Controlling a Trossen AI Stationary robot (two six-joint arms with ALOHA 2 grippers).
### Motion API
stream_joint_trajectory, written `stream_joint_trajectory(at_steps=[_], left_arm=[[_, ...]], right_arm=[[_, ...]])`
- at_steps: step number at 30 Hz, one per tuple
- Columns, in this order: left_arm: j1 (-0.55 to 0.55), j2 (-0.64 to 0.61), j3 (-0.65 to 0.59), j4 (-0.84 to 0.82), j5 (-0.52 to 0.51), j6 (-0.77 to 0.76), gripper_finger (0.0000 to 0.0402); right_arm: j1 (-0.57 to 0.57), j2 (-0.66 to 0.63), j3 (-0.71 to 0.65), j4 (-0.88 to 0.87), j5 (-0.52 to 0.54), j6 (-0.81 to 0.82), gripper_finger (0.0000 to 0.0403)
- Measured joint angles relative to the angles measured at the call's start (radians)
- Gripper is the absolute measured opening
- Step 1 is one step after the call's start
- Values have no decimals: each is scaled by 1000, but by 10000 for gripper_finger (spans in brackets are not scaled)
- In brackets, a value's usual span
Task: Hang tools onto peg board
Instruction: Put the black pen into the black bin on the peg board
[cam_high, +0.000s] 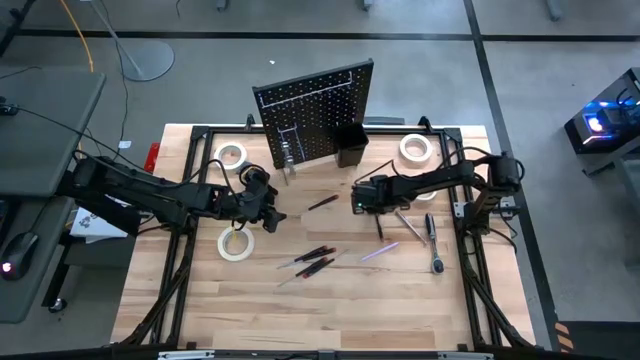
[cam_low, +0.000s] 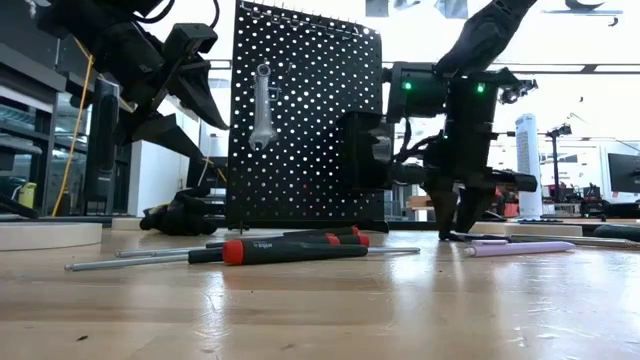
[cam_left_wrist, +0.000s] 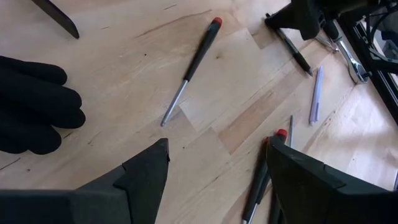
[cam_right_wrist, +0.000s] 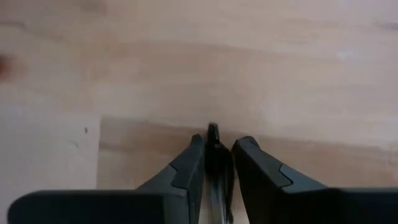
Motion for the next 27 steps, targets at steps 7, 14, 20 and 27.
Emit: stream_joint_trajectory(at_steps=[7,14,20,27], left_arm=[[0,0,0,-2,1,10,250],[0,0,0,-2,1,19,250],[0,0,0,-2,1,18,250],[0,0,0,-2,1,18,250]], right_arm=[[-15,1,9,-18,-10,-7,87],[-32,4,8,33,14,-129,87],[-38,4,8,43,8,-123,87],[-39,2,-5,49,7,-151,69]])
